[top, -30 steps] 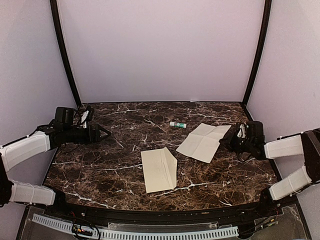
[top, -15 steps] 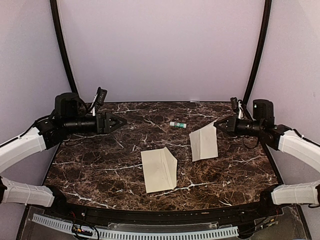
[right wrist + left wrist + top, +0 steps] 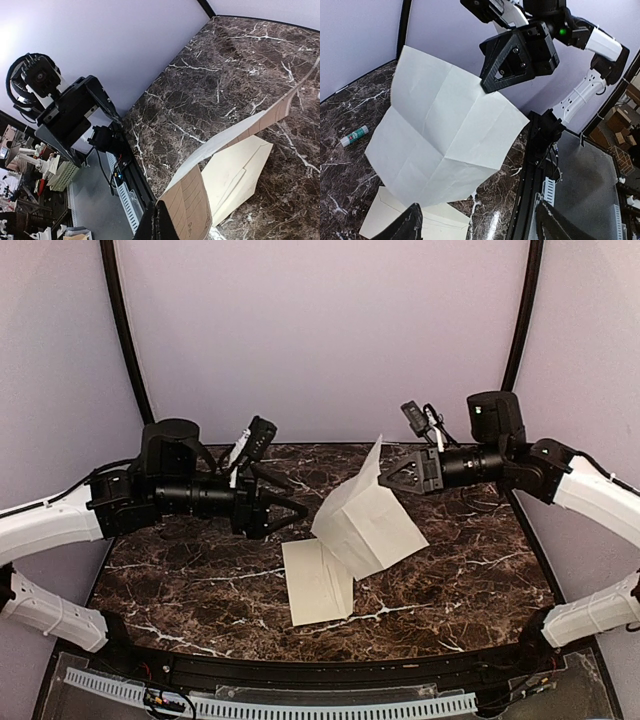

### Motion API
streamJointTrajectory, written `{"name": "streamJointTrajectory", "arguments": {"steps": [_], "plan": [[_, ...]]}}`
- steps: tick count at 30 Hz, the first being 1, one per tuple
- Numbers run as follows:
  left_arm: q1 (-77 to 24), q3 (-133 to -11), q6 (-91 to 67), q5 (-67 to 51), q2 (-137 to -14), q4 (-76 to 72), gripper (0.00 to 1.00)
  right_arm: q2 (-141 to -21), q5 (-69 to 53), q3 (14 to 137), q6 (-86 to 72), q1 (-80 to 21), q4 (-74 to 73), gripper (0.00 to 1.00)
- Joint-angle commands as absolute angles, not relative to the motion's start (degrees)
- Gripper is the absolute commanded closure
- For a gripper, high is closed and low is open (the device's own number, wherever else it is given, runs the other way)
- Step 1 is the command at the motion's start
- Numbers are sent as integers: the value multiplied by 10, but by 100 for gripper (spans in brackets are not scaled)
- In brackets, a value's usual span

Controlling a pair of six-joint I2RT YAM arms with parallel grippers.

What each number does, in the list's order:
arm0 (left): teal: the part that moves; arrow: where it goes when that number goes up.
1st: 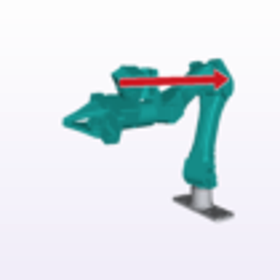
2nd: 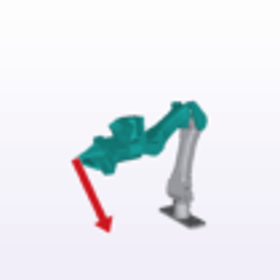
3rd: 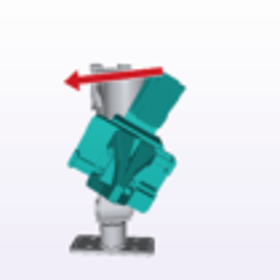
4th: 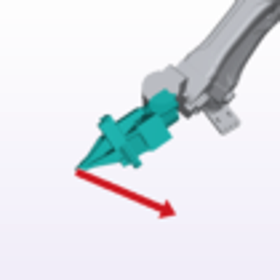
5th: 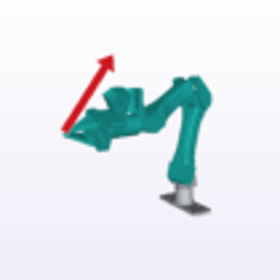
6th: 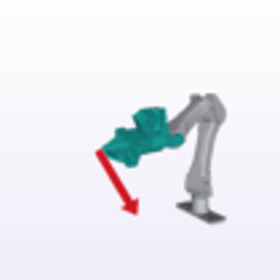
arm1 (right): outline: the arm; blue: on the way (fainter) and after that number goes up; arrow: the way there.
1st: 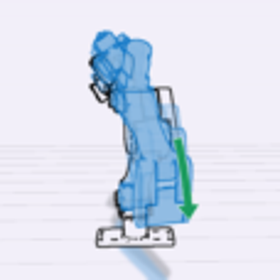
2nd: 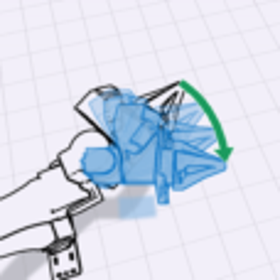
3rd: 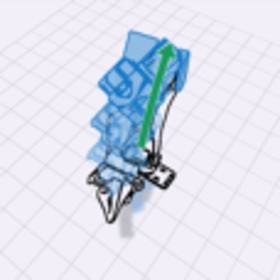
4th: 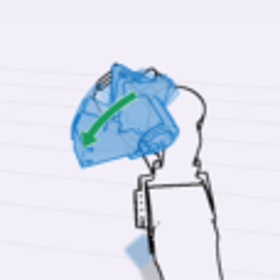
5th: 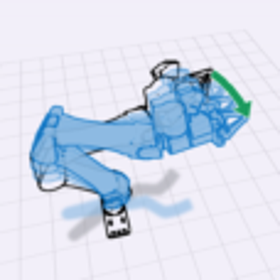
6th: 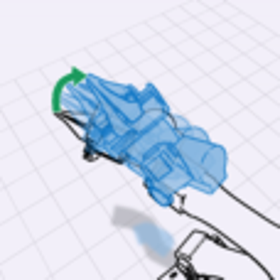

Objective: Place the letter into the envelope and seal it
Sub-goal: Fold the letter.

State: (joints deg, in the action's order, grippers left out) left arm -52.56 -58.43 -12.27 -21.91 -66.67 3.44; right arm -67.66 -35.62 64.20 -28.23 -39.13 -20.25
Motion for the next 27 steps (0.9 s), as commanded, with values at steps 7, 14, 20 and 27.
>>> {"name": "streamJointTrajectory", "arguments": {"steps": [7,14,20,27], "plan": [[-592,-617,-16,-102,-717,67,23,-745,-304,738,-270,-508,-257,100],[-613,-608,-13,-104,-721,74,23,-768,-288,754,-298,-524,-246,100],[-616,-587,-28,-104,-721,63,23,-785,-298,762,-305,-526,-239,100],[-616,-584,-19,-61,-741,69,23,-793,-306,768,-308,-529,-233,100]]}}
